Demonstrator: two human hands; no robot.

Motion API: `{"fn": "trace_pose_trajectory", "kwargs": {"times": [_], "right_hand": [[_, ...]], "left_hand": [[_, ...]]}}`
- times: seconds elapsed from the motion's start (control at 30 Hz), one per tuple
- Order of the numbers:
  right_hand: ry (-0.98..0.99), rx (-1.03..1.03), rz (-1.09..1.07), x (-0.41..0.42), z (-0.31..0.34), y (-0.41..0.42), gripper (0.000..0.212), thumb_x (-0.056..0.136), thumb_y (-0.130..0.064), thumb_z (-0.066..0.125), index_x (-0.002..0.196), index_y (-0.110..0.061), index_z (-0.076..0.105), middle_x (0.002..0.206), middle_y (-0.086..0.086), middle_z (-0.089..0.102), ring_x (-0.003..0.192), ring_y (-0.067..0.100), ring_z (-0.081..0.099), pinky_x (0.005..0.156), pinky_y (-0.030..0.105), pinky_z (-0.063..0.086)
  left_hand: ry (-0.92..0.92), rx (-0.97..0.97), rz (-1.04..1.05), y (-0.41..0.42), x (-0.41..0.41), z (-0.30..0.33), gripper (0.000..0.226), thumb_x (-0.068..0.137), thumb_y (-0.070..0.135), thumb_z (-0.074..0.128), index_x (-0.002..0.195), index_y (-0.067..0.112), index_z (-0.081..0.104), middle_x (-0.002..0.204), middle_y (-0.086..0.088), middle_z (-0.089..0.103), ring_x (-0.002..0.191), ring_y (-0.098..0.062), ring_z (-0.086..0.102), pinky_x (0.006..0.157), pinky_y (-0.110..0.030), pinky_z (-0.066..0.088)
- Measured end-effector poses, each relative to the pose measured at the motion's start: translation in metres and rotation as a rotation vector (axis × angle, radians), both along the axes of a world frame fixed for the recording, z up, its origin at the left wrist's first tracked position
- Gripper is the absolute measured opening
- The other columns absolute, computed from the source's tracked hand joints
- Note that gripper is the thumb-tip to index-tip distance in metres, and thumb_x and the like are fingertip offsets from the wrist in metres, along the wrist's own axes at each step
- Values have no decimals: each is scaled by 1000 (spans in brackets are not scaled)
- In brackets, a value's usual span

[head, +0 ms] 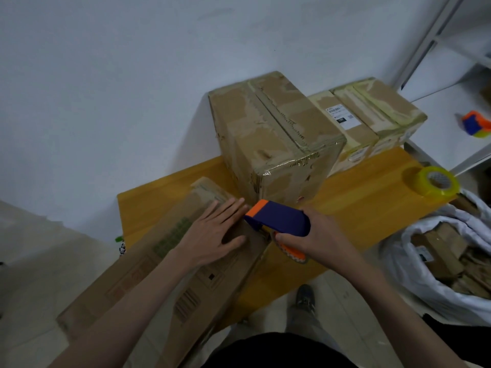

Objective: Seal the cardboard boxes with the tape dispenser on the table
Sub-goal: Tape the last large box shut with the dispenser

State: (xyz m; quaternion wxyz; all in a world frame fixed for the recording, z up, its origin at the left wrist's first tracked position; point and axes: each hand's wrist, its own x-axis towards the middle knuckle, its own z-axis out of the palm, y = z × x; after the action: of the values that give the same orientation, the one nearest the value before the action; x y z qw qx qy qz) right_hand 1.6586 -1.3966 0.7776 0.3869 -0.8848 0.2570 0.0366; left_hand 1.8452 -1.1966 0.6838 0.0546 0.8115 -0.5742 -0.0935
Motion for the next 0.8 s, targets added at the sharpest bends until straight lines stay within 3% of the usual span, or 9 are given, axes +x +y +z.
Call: {"fn": "trace_pose_trajectory", "kwargs": {"times": [0.17, 0.27, 0.43, 0.53, 0.63, 0.7, 0.8], "right_hand": [[14, 68, 11, -10, -1, 2, 45, 82, -50, 76, 109, -24, 51, 93, -5, 62, 79, 10, 64, 64, 24, 53], [4, 106, 9, -18, -3, 4, 44, 81, -48, 76, 108, -23, 53, 92, -2, 65, 78, 14, 66, 68, 29, 55], [9, 138, -67, -42, -1, -3, 38, 81, -45, 79, 105, -27, 55, 89, -3, 64, 76, 12, 63, 61, 21, 47], [26, 133, -73, -51, 2, -3, 39, 80, -45, 80, 104, -29, 54, 90, -5, 63, 76, 9, 62, 60, 18, 46], [-17, 97, -61, -47, 2, 3, 38, 81, -45, 79, 102, -27, 53, 84, -5, 63, 72, 7, 61, 58, 16, 45], [-37, 83, -68, -44, 2, 4, 41, 80, -48, 79, 104, -25, 55, 87, -5, 62, 72, 10, 61, 59, 19, 47], [-34, 89, -79, -45, 1, 1, 44, 80, -50, 78, 106, -25, 55, 90, -6, 60, 74, 10, 61, 62, 21, 48]], "left_hand": [[2, -15, 6, -1, 0, -4, 71, 102, 66, 21, 161, 32, 0, 167, 13, -5, 153, -4, -10, 126, -46, -1], [7, -21, -3, -1, -1, -3, 69, 102, 65, 19, 161, 32, 3, 167, 14, -3, 153, -3, -9, 126, -48, 0], [28, -48, -10, 1, -3, 2, 68, 102, 67, 17, 160, 36, 2, 167, 18, -1, 152, 0, -8, 125, -47, -2], [20, -25, 0, -1, -4, 4, 75, 97, 75, 14, 160, 36, 2, 167, 16, -1, 152, 0, -10, 125, -48, -2], [-24, 52, 52, -4, -14, 8, 97, 85, 90, 15, 160, 33, -3, 167, 11, -11, 153, -6, -14, 124, -48, -9], [-23, 73, 72, -8, -28, 8, 111, 75, 98, 23, 160, 32, -7, 164, 7, -20, 152, -12, -19, 123, -48, -13], [2, 3, 57, -13, -47, 2, 112, 75, 90, 39, 161, 30, -1, 167, 6, -14, 154, -20, -15, 123, -48, -11]]}}
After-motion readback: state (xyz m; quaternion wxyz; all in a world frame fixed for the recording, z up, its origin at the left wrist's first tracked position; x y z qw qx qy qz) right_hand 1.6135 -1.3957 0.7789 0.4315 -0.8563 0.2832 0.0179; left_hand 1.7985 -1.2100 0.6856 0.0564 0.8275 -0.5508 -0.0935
